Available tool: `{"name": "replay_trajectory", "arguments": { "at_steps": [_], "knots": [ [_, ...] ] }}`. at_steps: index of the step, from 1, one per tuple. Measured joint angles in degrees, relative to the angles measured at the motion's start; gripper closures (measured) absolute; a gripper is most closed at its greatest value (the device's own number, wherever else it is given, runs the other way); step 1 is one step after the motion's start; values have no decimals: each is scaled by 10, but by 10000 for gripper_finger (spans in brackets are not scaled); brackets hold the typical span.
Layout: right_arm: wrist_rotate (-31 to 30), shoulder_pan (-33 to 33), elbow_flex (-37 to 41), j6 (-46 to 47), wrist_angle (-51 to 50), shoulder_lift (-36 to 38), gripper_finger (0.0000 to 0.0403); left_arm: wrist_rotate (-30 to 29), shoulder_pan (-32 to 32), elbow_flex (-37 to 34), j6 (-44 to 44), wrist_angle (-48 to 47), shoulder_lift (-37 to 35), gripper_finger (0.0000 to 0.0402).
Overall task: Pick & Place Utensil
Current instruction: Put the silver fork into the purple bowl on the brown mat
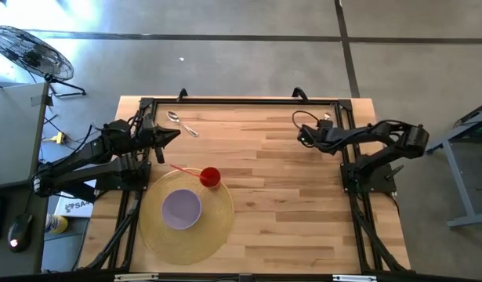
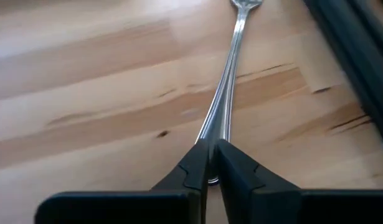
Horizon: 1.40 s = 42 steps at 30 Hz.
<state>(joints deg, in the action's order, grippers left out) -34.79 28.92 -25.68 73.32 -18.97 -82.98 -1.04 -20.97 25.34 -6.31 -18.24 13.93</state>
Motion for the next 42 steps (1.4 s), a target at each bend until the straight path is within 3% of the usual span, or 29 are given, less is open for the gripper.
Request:
{"name": "replay_trajectory", "arguments": {
  "at_steps": [10, 19, 26, 33, 37, 42],
  "knots": [
    [50, -81, -22, -1, -18, 0, 401, 0, 0, 0, 0, -4, 0, 386],
    [147, -211, -47, 9, -27, 0, 401, 0, 0, 0, 0, -9, 0, 386],
    [173, -323, -105, 65, -146, -5, 401, 0, 0, 0, 0, -9, 0, 386],
    [102, -379, -169, 121, -267, -4, 400, 0, 0, 0, 0, -9, 0, 386],
    [72, -368, -170, 140, -277, -3, 384, 7, 0, 0, -4, -19, 0, 386],
    [59, -329, -139, 141, -246, -3, 335, 4, 0, 14, -15, -39, 0, 386]
  ]
}}
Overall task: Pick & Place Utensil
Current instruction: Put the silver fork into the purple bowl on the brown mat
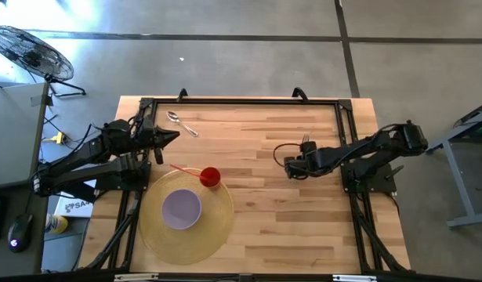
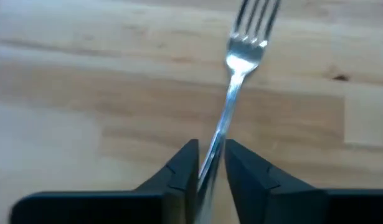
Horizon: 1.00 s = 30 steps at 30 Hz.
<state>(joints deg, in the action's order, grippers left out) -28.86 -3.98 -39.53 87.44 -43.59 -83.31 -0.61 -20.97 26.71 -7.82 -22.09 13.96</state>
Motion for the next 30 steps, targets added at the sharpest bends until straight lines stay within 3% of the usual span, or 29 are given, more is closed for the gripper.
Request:
{"name": "replay_trajectory", "arguments": {
  "at_steps": [7, 15, 18, 24, 30],
  "knots": [
    [-14, 50, 44, -41, 92, -8, 281, 0, 0, 56, 0, -75, 0, 386],
    [-6, 67, 52, -69, 150, -63, 300, 21, 0, 60, 0, -71, -27, 386],
    [-18, 57, 52, -67, 155, -70, 318, 70, 0, 60, 16, -42, -60, 386],
    [-16, 50, 53, -66, 163, -71, 359, 243, 0, 60, 42, 0, -123, 386],
    [-15, 50, 53, -85, 176, -71, 392, 300, 0, 60, 43, -3, -135, 386]
  ]
}}
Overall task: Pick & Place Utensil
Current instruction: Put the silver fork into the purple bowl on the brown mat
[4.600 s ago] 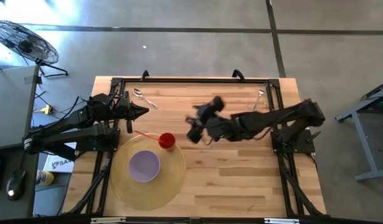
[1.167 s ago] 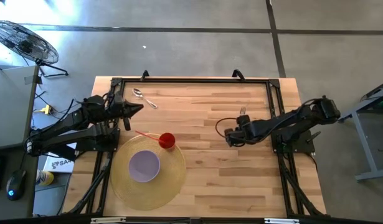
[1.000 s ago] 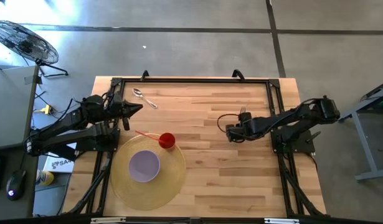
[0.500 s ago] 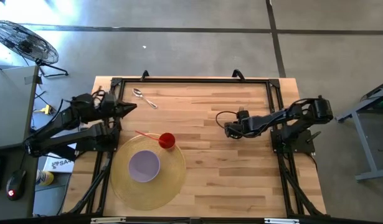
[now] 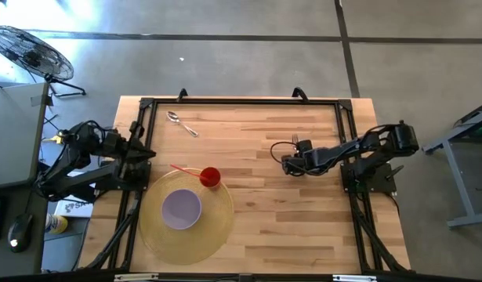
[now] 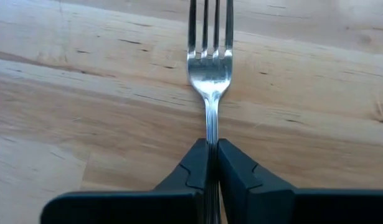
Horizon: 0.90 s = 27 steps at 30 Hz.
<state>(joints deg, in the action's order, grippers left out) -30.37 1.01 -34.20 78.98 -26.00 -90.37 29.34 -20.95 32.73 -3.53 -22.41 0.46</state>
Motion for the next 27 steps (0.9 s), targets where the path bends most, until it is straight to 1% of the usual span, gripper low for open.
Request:
{"name": "replay_trajectory", "arguments": {
  "at_steps": [2, 6, 9, 12, 15, 20, 24, 27],
  "knots": [
    [0, -3, -3, -9, 0, -1, 392, -3, 0, 0, 3, 0, 2, 386],
    [-3, -17, -26, -20, -21, -4, 375, -29, 0, 0, 2, 13, 2, 386],
    [4, -28, -45, -37, -19, -5, 372, -36, 0, 0, -31, 34, 2, 386],
    [-4, -34, -45, -57, 0, -5, 381, -38, 0, 0, -71, 53, 2, 386],
    [-13, -49, -45, -78, 36, -11, 388, -29, 0, 0, -73, 60, 2, 386],
    [-23, -99, -46, -105, 104, -44, 374, -29, 0, 0, -73, 90, 7, 386],
    [-68, -145, -47, -145, 158, -81, 366, -7, 0, 0, -73, 121, 17, 386],
    [-97, -180, -54, -187, 197, -107, 371, 39, 0, 0, -70, 137, 35, 386]
  ]
}}
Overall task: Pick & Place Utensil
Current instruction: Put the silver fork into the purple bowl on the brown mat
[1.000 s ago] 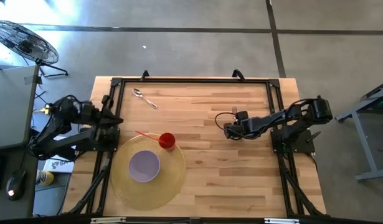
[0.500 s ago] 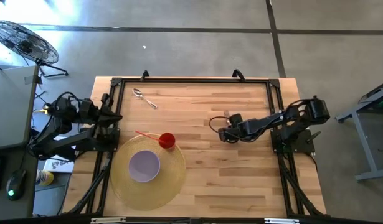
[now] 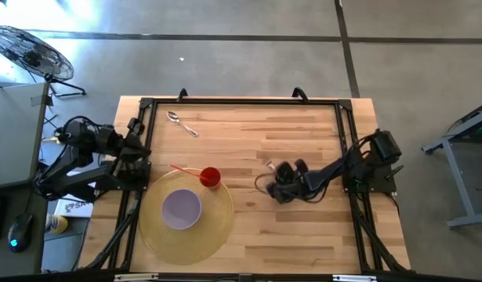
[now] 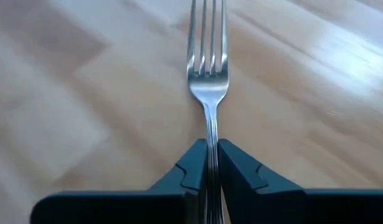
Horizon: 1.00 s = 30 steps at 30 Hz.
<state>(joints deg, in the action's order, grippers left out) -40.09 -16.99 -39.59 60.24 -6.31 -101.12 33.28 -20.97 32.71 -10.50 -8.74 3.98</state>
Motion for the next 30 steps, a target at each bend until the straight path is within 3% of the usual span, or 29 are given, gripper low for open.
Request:
{"name": "replay_trajectory", "arguments": {
  "at_steps": [5, 10, 19, 25, 30],
  "knots": [
    [-37, -35, -11, -49, 72, -42, 374, 17, 0, 0, 6, 38, 34, 386],
    [-81, -47, -10, -68, 132, -81, 349, -7, 0, 0, 19, 52, 50, 386],
    [-103, -41, -10, -120, 194, -105, 319, -19, 0, 0, 32, 30, 49, 386],
    [-87, -27, -9, -142, 210, -106, 334, -21, 0, 0, 32, -1, 49, 386],
    [-82, -27, -15, -155, 215, -107, 378, -23, 0, 0, 27, -22, 49, 386]
  ]
}}
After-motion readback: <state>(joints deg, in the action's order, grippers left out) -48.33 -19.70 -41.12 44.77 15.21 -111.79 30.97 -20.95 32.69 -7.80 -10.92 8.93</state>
